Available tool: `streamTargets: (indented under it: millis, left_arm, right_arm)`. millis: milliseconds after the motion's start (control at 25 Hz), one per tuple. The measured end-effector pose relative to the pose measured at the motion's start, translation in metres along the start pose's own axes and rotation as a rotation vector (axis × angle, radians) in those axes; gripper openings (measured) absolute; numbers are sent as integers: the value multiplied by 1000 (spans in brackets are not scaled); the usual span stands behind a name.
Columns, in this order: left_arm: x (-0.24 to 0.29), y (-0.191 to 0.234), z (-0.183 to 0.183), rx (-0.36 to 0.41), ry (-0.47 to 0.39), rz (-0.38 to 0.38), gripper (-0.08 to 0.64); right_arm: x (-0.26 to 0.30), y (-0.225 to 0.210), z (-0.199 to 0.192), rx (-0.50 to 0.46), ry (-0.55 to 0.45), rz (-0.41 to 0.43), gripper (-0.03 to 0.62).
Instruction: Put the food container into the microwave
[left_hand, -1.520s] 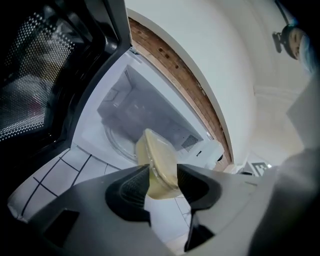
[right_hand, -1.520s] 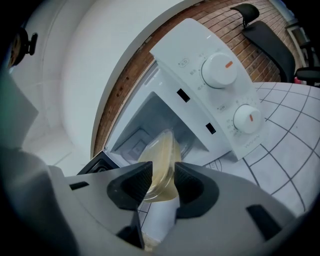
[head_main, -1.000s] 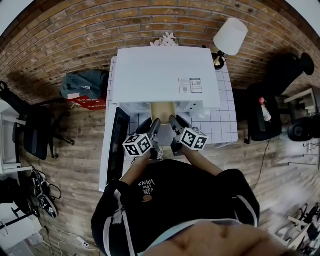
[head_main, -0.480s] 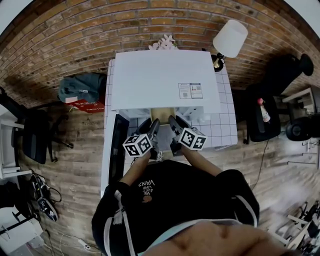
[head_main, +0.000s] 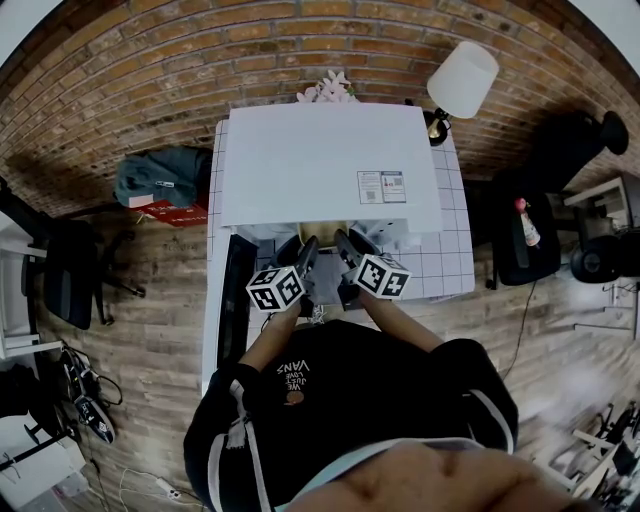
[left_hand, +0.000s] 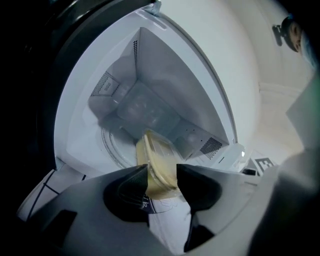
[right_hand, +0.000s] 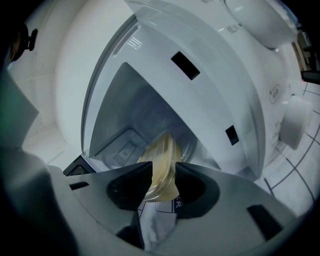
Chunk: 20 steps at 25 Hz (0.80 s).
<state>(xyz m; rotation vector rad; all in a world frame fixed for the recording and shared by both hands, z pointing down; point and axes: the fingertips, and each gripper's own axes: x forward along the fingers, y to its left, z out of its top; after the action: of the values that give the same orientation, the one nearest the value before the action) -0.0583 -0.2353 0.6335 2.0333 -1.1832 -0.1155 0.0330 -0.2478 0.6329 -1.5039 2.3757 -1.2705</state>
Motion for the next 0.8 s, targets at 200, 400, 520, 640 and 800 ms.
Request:
streamTargets:
  millis: [200, 400, 520, 640, 800]
  left_arm:
    - [3, 0, 1, -5, -7, 7, 176]
    - [3, -1, 3, -9, -23, 12, 202]
    - [0, 0, 6, -12, -45, 20, 213]
    - [-5, 0, 6, -8, -60, 29, 218]
    - [-11, -5, 2, 9, -61, 36, 219]
  right_arm:
    - [2, -1, 5, -13, -6, -1, 125]
    - [2, -1, 9, -19, -18, 1, 156]
    - [0, -2, 13, -20, -31, 0, 170]
    - [-6, -1, 14, -29, -35, 7, 172]
    - [-13, 2, 10, -41, -27, 20, 172]
